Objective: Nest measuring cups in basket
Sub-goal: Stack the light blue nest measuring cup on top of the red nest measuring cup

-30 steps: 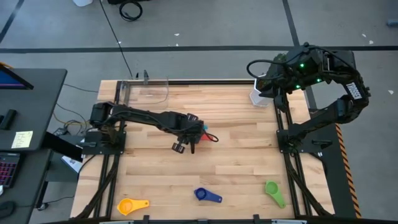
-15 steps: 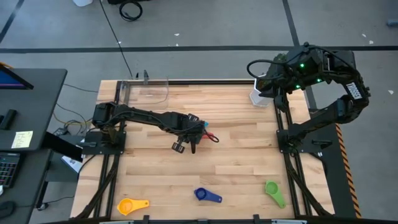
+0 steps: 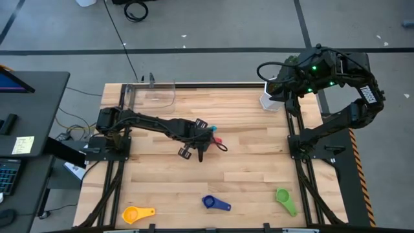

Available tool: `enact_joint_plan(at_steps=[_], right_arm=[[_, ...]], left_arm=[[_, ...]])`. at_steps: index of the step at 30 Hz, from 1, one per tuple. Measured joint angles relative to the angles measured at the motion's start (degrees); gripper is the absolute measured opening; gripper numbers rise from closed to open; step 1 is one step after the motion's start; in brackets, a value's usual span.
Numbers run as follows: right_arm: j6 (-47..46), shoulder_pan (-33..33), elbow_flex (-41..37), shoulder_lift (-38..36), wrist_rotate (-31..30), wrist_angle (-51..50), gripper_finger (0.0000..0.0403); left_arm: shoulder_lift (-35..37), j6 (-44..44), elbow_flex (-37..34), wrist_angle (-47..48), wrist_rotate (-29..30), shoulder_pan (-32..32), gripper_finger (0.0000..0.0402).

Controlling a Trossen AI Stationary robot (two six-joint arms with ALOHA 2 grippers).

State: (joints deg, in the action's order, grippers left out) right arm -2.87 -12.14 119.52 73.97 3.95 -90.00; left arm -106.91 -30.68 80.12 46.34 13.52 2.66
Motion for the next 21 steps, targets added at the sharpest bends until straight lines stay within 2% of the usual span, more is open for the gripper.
enact_joint_plan(at_steps=[3, 8, 12, 18, 21], right_arm=[[0.0, 0.0, 0.0, 0.0, -0.03, -0.01, 0.0103], [0.02, 0.0, 0.0, 0.0, -0.03, 0.0, 0.0103], [0.02, 0.0, 0.0, 0.0, -0.03, -0.01, 0.0103], [0.02, 0.0, 0.0, 0.0, -0.03, -0.01, 0.0103], [0.04, 0.0, -0.01, 0.0, -0.07, -0.01, 0.0103]], left_arm=[[0.02, 0.23, 0.0, -0.28, -2.63, -0.02, 0.0041], [-0.03, 3.82, -0.04, -0.12, -3.98, -0.01, 0.0107], [-0.03, 6.38, -0.04, -0.17, -3.94, 0.0, 0.0139], [-0.03, 9.96, 1.83, 1.41, -3.06, 0.72, 0.0148], [-0.03, 11.25, 4.79, 6.17, -1.16, 1.35, 0.0145]])
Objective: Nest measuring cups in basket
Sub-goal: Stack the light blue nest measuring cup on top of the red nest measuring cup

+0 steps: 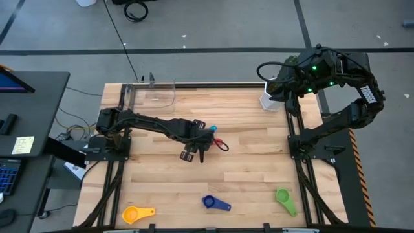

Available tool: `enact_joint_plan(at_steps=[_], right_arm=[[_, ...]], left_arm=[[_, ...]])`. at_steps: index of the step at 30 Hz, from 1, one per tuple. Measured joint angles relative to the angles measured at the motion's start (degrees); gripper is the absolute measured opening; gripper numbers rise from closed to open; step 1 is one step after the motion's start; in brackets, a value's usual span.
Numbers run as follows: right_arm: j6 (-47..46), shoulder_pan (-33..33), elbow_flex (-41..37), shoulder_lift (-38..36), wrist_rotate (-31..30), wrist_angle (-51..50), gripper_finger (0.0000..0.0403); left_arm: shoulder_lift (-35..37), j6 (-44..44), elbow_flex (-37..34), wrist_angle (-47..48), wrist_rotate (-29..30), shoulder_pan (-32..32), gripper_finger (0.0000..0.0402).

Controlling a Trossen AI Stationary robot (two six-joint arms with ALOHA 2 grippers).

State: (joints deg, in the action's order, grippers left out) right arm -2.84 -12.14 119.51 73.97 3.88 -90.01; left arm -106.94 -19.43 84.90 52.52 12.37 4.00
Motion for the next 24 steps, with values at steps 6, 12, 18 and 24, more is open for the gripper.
enact_joint_plan(at_steps=[6, 12, 18, 24], right_arm=[[-0.33, -0.03, -4.49, 0.41, -7.85, 0.58, 0.0103], [3.54, -0.11, -12.48, 1.89, -4.43, 5.2, 0.0092], [3.96, -0.11, -20.11, 4.23, 3.92, 8.38, 0.0042], [4.51, 0.16, -26.68, 7.55, 12.18, 16.76, 0.0012]], left_arm=[[0.02, 6.33, 8.49, 10.12, 6.81, -0.44, 0.0144], [0.05, 11.37, 11.88, 11.41, 5.58, -6.16, 0.0136], [0.04, 12.79, 11.93, 11.79, 0.96, -13.25, 0.0092], [0.04, 8.96, 11.93, 10.89, -7.85, -18.39, 0.0012]])
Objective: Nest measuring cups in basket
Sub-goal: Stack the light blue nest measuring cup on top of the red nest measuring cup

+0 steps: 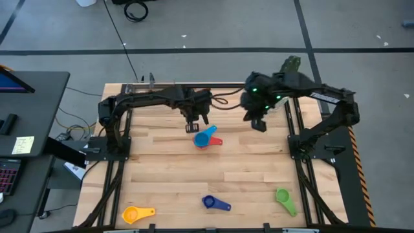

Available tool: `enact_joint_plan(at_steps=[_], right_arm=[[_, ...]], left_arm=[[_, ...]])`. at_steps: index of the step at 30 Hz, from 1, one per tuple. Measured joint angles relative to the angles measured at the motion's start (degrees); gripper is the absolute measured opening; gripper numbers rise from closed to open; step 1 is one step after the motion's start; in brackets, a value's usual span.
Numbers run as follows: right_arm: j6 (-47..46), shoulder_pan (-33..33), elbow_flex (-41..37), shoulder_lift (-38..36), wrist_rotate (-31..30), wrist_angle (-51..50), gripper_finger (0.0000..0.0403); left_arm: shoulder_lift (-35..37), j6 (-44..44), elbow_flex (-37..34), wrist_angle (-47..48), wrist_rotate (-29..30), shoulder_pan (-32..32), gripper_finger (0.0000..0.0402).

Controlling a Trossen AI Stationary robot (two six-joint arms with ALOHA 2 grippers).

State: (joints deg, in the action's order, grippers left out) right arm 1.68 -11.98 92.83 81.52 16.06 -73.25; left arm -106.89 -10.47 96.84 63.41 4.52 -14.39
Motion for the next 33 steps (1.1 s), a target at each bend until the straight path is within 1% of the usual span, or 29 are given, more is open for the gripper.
enact_joint_plan(at_steps=[4, 8, 11, 13, 15, 18, 21, 25, 28, 31, 33], right_arm=[[-0.08, 0.82, -4.4, 2.93, 4.02, 6.12, 0.0006], [-0.3, 2.46, -7.56, 6.25, 5.83, 13.69, 0.0006], [0.03, 3.53, -8.98, 8.75, 7.22, 17.3, 0.0004], [0.11, 3.84, -10.2, 9.74, 8.02, 20.83, 0.0004], [0.33, 3.66, -11.67, 10.36, 10.64, 24.94, 0.0003], [0.4, 2.57, -13.66, 10.9, 14.34, 30.18, 0.0003], [0.85, 1.52, -15.99, 11.33, 16.83, 32.87, 0.0002], [1.24, 1.2, -20.18, 12.05, 16.92, 36.87, 0.0002], [0.13, 1.48, -24.34, 12.41, 16.96, 43.26, 0.0002], [-4.73, 1.84, -28.73, 13.17, 16.66, 51.06, 0.0002], [-7.82, 2.38, -30.84, 13.88, 15.63, 53.2, 0.0001]], left_arm=[[0.04, -0.62, -0.66, -2.83, -6.27, -2.96, 0.0008], [0.02, -0.62, -3.57, -6.95, -12.5, -5.73, 0.0004], [0.02, -0.57, -7.98, -11.61, -18.15, -7.4, 0.0003], [-0.09, -0.31, -10.79, -13.97, -20.33, -8.36, 0.0003], [-0.01, 0.35, -13.12, -17.46, -21.38, -9.01, 0.0002], [-0.05, 0.57, -16.67, -20.32, -23.2, -9.55, 0.0002], [0.02, 0.81, -18.48, -23.2, -25.27, -9.66, 0.0002], [-0.02, 0.8, -20.29, -27.66, -25.5, -9.56, 0.0001], [-0.13, 0.25, -20.4, -30.81, -25.51, -9.67, 0.0001], [-1.23, -0.41, -20.39, -33.38, -26.09, -9.97, 0.0001], [-2.54, -0.33, -20.39, -34.06, -27.37, -9.99, 0.0001]])
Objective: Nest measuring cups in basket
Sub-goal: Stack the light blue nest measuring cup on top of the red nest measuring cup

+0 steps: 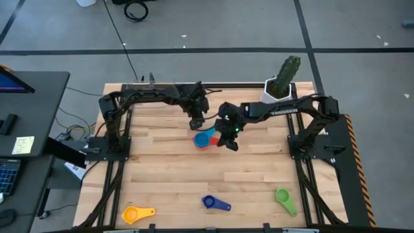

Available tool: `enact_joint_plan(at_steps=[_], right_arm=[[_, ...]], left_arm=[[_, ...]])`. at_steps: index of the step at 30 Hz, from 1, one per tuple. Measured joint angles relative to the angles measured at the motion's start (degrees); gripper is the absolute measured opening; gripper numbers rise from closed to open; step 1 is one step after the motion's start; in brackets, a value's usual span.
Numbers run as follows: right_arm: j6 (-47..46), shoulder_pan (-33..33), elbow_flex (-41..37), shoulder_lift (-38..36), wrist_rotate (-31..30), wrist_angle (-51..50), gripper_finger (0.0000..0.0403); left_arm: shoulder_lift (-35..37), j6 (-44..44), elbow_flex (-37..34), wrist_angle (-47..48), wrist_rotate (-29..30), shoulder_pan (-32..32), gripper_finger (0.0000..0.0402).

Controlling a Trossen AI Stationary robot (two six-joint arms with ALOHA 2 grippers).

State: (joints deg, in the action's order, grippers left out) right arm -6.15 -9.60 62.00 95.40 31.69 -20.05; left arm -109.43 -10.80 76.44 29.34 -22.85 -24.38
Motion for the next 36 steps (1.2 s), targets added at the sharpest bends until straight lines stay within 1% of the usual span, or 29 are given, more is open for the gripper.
enact_joint_plan(at_steps=[2, 4, 7, 10, 14, 17, 21, 24, 31, 36], right_arm=[[-0.73, 0.85, -1.16, 0.24, -2.8, 1.16, 0.0001], [-0.52, 1.77, -1.92, 0.34, -4.82, 2.12, 0.0001], [-0.9, 2.78, -3.06, 0.71, -4.97, 3.09, 0.0001], [-2.22, 3.73, -3.83, 1.44, -5.23, 4.28, 0.0001], [-3.15, 4.82, -4.34, 3.84, -5.96, 5.19, 0.0001], [-3.22, 5.04, -4.37, 5.88, -4.86, 7.13, 0.0001], [-2.83, 4.44, -4.37, 7.27, -4.49, 9.39, 0.0001], [-2.48, 3.37, -4.37, 7.36, -4.57, 9.17, 0.0001], [-0.87, 0.75, -4.37, 7.36, -9.59, 7.44, 0.0001], [-0.11, -0.24, -4.37, 7.36, -9.07, 7.1, 0.0001]], left_arm=[[-1.37, -0.1, -0.05, 0.53, -1.03, 0.04, 0.0001], [-2.61, -0.31, -0.09, -0.87, -1.34, 0.44, 0.0001], [-4.22, -0.07, -0.02, -2.6, -2.09, 0.9, 0.0001], [-5.87, 0.08, -0.07, -2.71, -4.33, 1.28, 0.0001], [-6.33, 0.08, -0.02, -3.86, -4.47, 2.0, 0.0], [-6.51, 0.1, -0.01, -4.15, -4.49, 2.52, 0.0], [-6.51, 0.12, 0.04, -4.03, -4.98, 3.83, 0.0], [-6.51, 0.12, 0.04, -4.11, -5.36, 5.13, 0.0], [-6.51, 0.18, 0.04, -3.98, -5.31, 7.66, 0.0], [-6.51, 0.27, 0.04, -3.98, -5.27, 7.78, 0.0]])
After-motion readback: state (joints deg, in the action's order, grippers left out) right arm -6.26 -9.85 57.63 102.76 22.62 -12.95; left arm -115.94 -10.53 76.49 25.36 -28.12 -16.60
